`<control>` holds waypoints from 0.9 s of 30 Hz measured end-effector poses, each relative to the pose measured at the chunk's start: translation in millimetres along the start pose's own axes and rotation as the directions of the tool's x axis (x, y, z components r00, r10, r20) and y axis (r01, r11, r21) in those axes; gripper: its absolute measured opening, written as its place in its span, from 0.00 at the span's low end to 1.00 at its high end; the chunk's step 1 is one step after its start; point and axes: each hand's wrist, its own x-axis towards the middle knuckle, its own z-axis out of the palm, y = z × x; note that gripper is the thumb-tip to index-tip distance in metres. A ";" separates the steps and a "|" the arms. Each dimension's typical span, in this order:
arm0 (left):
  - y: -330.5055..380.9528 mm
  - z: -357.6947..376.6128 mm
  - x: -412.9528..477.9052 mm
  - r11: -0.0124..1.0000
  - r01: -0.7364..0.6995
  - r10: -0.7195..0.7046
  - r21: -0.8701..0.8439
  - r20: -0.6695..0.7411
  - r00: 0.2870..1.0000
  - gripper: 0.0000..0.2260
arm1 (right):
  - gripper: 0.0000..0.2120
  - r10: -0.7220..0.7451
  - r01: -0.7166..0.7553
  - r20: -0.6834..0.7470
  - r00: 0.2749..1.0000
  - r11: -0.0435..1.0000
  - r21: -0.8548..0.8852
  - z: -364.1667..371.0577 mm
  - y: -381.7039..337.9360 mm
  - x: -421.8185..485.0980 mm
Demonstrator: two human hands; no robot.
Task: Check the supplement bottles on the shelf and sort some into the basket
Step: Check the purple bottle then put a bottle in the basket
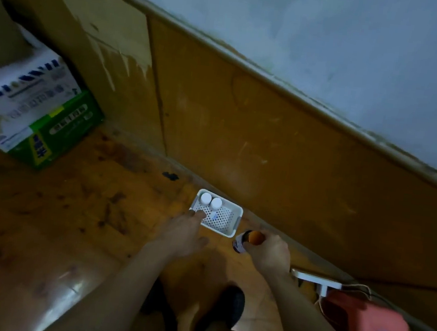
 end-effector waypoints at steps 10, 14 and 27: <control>-84.5 131.7 239.0 0.995 -0.070 0.071 0.068 -0.022 0.997 0.30 | 0.24 -0.071 0.064 -0.082 0.994 0.994 -0.089 169.4 46.0 246.8; -118.3 183.0 308.2 0.989 -0.027 0.040 0.143 -0.090 0.995 0.28 | 0.22 -0.138 0.125 -0.073 0.988 0.980 -0.152 234.0 66.7 332.5; -166.9 240.7 383.1 0.982 0.024 0.009 0.188 -0.176 0.984 0.26 | 0.21 -0.278 0.255 -0.066 0.958 0.937 -0.239 329.4 93.6 445.4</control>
